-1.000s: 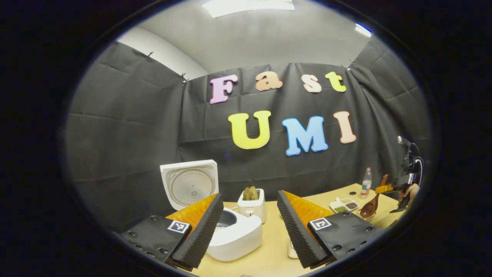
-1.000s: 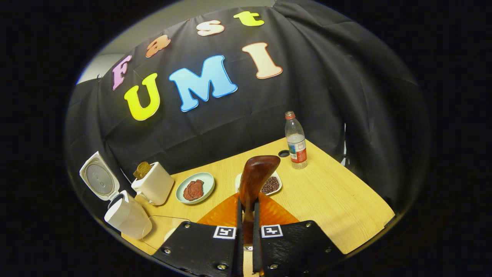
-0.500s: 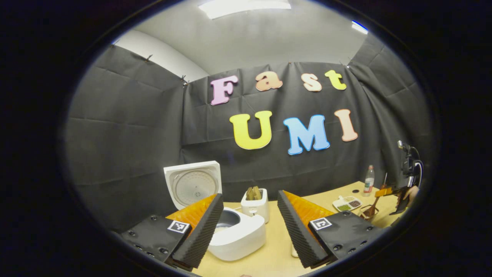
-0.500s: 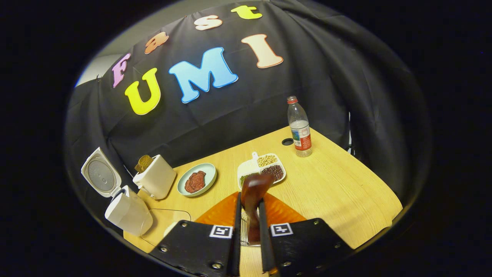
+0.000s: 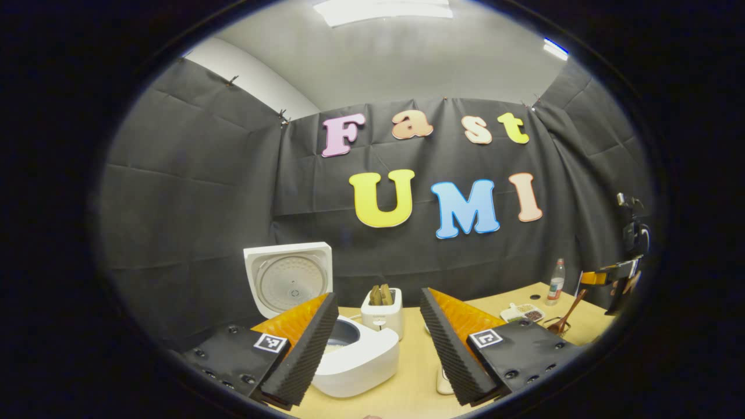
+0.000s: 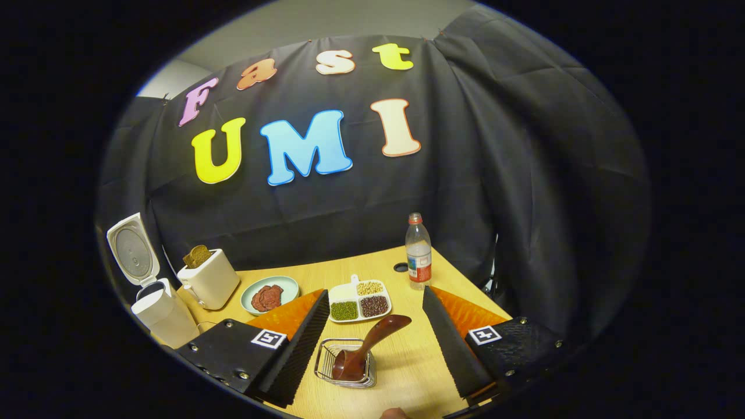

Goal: Close the left gripper, press the button to open the rice cooker; take a wooden spoon from the chopstick holder with the right hand, scoop a spoonful of rice and pour it into the rice cooker, then put the wooden spoon back into the chopstick holder.

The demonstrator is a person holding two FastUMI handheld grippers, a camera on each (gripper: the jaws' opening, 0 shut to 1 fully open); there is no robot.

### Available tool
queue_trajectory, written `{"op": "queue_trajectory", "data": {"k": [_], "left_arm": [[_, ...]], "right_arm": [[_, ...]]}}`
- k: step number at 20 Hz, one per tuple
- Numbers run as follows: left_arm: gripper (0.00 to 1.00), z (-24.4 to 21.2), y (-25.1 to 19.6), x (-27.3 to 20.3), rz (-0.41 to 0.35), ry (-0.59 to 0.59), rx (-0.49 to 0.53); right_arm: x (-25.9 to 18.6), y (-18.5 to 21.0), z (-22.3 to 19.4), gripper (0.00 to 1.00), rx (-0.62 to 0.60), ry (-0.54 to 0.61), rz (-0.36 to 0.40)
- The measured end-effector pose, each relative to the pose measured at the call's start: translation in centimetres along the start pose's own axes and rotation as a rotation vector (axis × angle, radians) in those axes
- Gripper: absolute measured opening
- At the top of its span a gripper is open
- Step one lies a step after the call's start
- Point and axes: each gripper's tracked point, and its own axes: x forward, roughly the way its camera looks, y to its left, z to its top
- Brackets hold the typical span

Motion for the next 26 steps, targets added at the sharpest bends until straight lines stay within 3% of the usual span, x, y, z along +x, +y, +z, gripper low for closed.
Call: {"op": "queue_trajectory", "data": {"k": [5,10,15,19,22,23,24,25,26], "left_arm": [[0.98,0.9,2.4,2.0,0.019,-0.017,0.014],[0.98,1.4,6.4,5.0,0.07,-0.022,0.006],[0.98,2.3,11.4,8.9,0.128,-0.016,0.014],[0.98,3.6,15.4,12.9,0.17,-0.029,0.024],[0.91,4.8,18.0,15.9,0.19,-0.049,0.008],[0.91,5.2,18.8,17.0,0.196,-0.053,0.006],[0.98,5.4,19.8,18.1,0.207,-0.056,0.003],[0.91,5.7,20.7,19.2,0.216,-0.055,0.001],[0.91,5.9,21.7,20.4,0.229,-0.056,-0.004]], "right_arm": [[-3.9,2.5,5.4,0.98,-0.016,-0.124,0.025],[-7.3,4.3,8.0,0.98,0.011,-0.181,0.049],[-10.2,5.4,9.9,0.98,-0.045,-0.238,0.032],[-12.2,5.9,10.4,0.98,-0.099,-0.272,-0.012],[-13.6,6.2,10.2,0.98,-0.102,-0.282,-0.043],[-14.1,5.9,10.3,0.98,-0.101,-0.292,-0.064],[-14.5,5.7,10.4,0.98,-0.097,-0.299,-0.085],[-15.0,5.6,10.3,0.97,-0.089,-0.302,-0.099],[-15.6,5.7,10.2,0.97,-0.081,-0.307,-0.111]]}}
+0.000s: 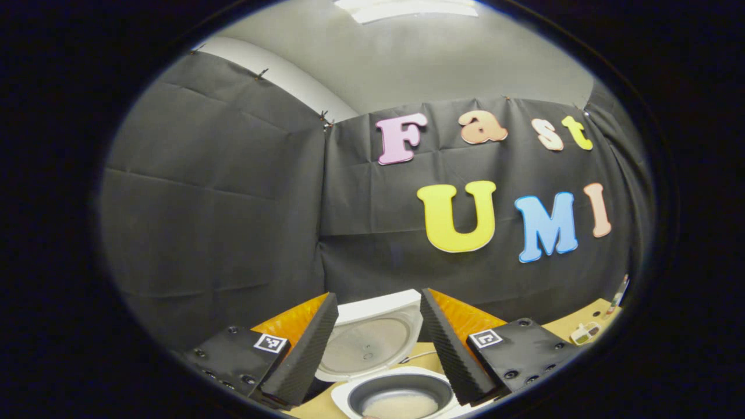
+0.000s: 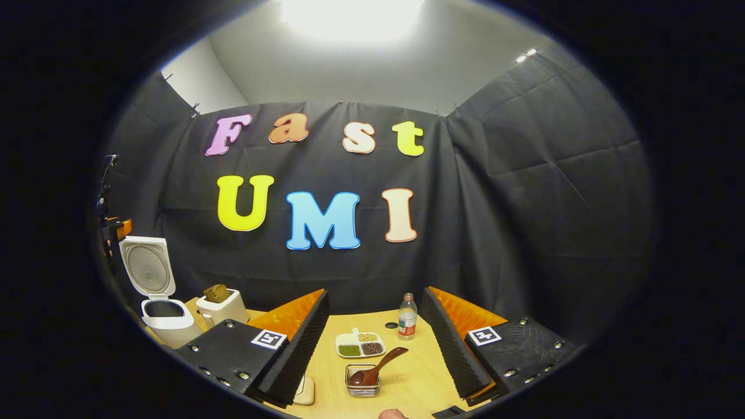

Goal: Close the left gripper, press the button to open the rice cooker; take a wooden spoon from the chopstick holder with the right hand, scoop a spoonful of rice and pour it into the rice cooker, then put the wooden spoon back into the chopstick holder.

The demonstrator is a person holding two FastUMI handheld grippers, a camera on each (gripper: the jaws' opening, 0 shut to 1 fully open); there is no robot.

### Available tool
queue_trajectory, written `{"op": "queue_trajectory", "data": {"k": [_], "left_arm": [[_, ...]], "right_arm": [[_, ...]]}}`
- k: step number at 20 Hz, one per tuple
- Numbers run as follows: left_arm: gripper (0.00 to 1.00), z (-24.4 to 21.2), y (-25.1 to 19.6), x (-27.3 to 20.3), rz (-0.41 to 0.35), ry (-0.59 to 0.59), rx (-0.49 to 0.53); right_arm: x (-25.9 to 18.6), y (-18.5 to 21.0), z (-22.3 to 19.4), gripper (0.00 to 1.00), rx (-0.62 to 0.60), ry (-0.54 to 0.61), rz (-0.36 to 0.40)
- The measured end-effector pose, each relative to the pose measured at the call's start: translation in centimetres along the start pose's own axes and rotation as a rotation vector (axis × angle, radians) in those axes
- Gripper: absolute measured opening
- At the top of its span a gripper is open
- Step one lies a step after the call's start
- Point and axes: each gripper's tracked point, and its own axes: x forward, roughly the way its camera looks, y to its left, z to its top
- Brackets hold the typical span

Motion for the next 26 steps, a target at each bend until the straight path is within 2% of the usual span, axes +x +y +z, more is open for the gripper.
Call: {"op": "queue_trajectory", "data": {"k": [2,3,9,12,16,17,18,26], "left_arm": [[0.92,0.6,0.9,2.3,0.013,-0.007,-0.01],[0.98,0.7,1.3,3.4,0.016,-0.013,-0.016],[0.97,-0.7,3.2,11.0,0.071,0.033,0.017],[0.98,-3.0,2.6,13.1,0.064,0.092,0.029],[1.0,-6.0,3.2,15.2,0.087,0.192,0.0],[0.96,-6.9,3.3,15.4,0.1,0.225,-0.004],[0.98,-7.8,3.2,15.5,0.114,0.251,-0.006],[1.0,-8.1,2.6,14.0,0.153,0.258,-0.058]], "right_arm": [[-1.0,-0.6,-0.1,0.98,-0.002,-0.004,-0.033],[-1.4,-0.9,-0.3,0.97,-0.007,0.0,-0.05],[-3.8,-2.4,-1.2,0.98,0.011,0.03,-0.108],[-4.0,-2.9,-1.6,0.98,0.005,0.039,-0.115],[-3.5,-3.0,-1.6,0.98,-0.017,0.042,-0.096],[-3.4,-3.0,-1.6,0.98,-0.025,0.044,-0.09],[-3.2,-3.0,-1.7,0.98,-0.033,0.046,-0.082],[-1.0,-3.1,-0.7,0.98,-0.075,0.023,-0.005]]}}
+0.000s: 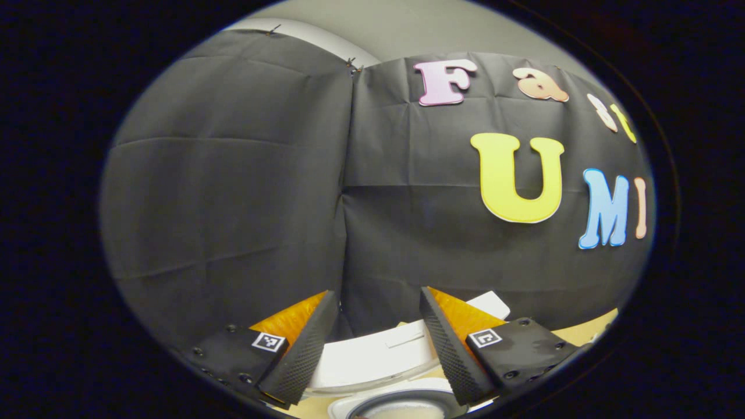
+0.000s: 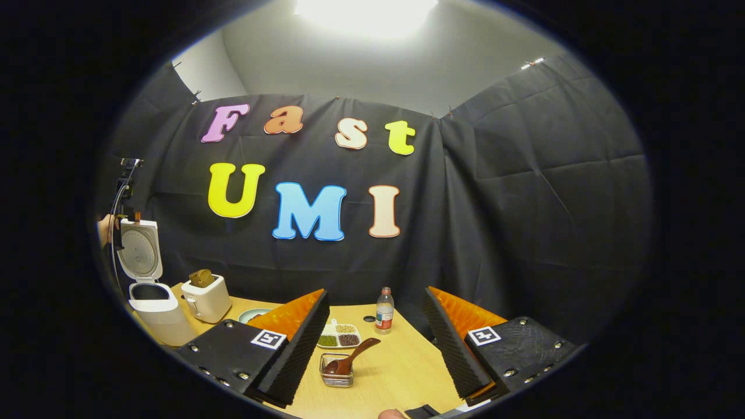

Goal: Close the left gripper, press the button to open the rice cooker; take a wooden spoon from the chopstick holder with the right hand, scoop a spoonful of rice and pour it into the rice cooker, then put the wooden spoon back into the chopstick holder.

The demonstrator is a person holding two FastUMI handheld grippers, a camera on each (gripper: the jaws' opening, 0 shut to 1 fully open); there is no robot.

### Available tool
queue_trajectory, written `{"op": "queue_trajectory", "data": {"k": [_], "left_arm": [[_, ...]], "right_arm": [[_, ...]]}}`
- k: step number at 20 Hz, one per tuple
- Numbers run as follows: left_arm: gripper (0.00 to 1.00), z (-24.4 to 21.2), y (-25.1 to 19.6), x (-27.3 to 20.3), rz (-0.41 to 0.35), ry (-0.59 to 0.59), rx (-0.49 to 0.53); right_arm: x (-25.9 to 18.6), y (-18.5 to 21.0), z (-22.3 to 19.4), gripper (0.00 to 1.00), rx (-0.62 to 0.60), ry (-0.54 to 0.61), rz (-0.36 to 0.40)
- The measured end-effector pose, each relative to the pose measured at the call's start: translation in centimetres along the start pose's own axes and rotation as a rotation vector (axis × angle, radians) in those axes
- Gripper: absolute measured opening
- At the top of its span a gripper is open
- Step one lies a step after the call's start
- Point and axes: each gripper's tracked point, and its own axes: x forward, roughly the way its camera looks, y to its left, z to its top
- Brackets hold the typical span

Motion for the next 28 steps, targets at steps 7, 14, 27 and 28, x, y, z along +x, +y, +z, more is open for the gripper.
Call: {"op": "queue_trajectory", "data": {"k": [7,14,27,28], "left_arm": [[0.99,-1.2,-2.0,-4.1,-0.005,0.004,0.004],[0.98,-3.7,-4.0,-8.2,-0.017,0.028,-0.004],[0.99,-13.1,-7.5,-14.3,-0.06,0.154,-0.024],[0.99,-14.0,-7.8,-14.7,-0.064,0.166,-0.018]], "right_arm": [[2.1,-0.7,-0.3,0.98,0.013,0.001,0.07],[4.0,-1.4,-0.3,0.98,0.063,-0.002,0.126],[5.9,-1.8,-0.5,0.98,0.036,-0.01,0.196],[6.0,-1.8,-0.7,0.98,0.035,-0.008,0.198]]}}
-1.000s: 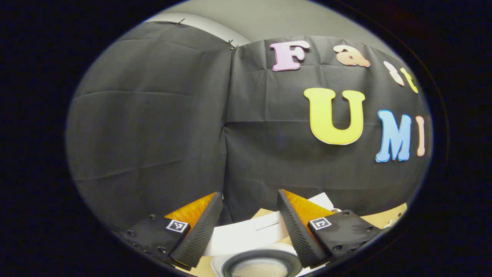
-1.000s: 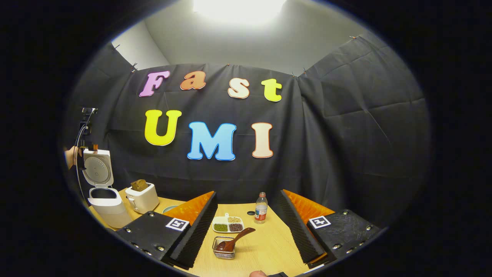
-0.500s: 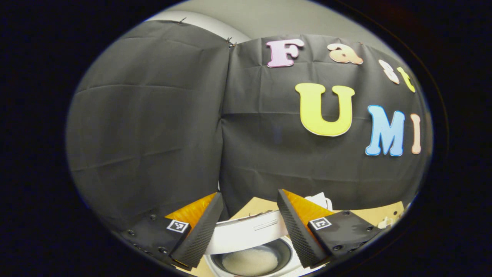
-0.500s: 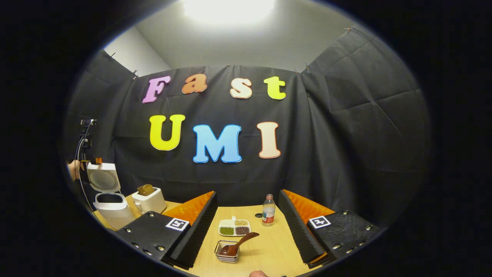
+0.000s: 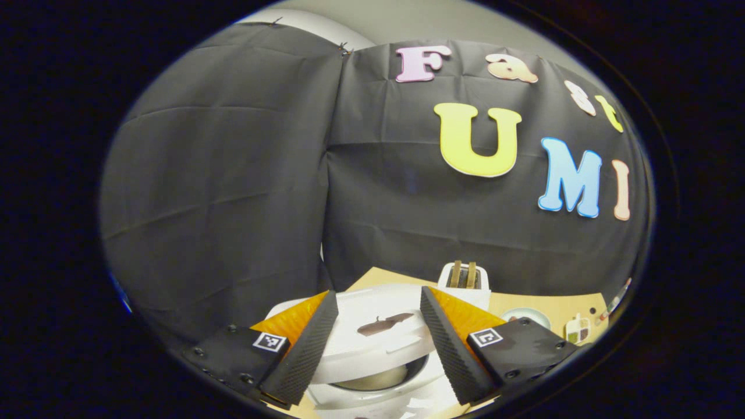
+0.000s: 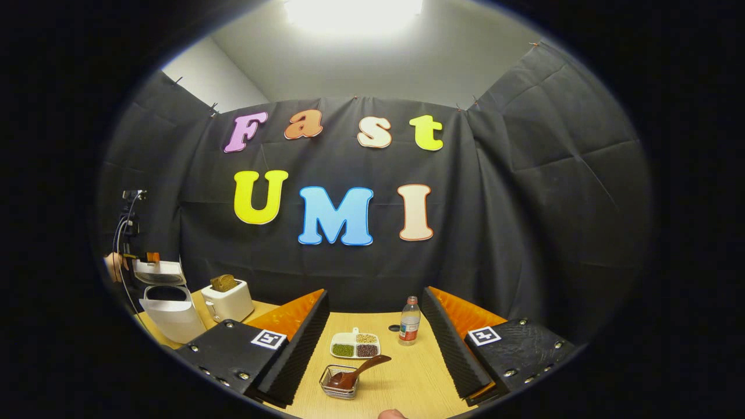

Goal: Close the left gripper, press the button to open the rice cooker; take a wooden spoon from the chopstick holder with the right hand, scoop a spoonful of rice and pour it into the rice cooker, then put the wooden spoon back into the chopstick holder.

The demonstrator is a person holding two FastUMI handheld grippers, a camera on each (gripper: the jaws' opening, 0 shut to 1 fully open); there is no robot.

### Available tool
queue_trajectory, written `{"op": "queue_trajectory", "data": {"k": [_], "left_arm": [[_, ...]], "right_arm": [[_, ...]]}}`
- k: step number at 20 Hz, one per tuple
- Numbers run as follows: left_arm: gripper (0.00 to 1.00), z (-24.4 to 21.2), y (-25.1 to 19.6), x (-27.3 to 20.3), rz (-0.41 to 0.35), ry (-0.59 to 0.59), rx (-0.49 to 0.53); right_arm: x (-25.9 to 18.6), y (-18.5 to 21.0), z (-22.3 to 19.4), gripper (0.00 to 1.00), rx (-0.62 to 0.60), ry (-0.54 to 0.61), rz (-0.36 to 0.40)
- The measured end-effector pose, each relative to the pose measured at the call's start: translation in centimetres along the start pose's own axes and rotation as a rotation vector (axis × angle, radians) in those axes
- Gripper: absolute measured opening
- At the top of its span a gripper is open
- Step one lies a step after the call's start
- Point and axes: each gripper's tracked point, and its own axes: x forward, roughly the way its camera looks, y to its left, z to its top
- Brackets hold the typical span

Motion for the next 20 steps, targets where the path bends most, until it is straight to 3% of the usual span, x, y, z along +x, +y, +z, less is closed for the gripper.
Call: {"op": "queue_trajectory", "data": {"k": [12,20], "left_arm": [[0.99,-7.9,-1.3,-1.0,-0.002,0.098,0.035],[0.99,-9.8,-1.4,-0.7,0.006,0.134,0.078]], "right_arm": [[0.1,0.1,-0.7,0.98,-0.012,0.013,0.013],[-0.3,0.0,-1.4,0.98,-0.014,0.028,0.006]]}}
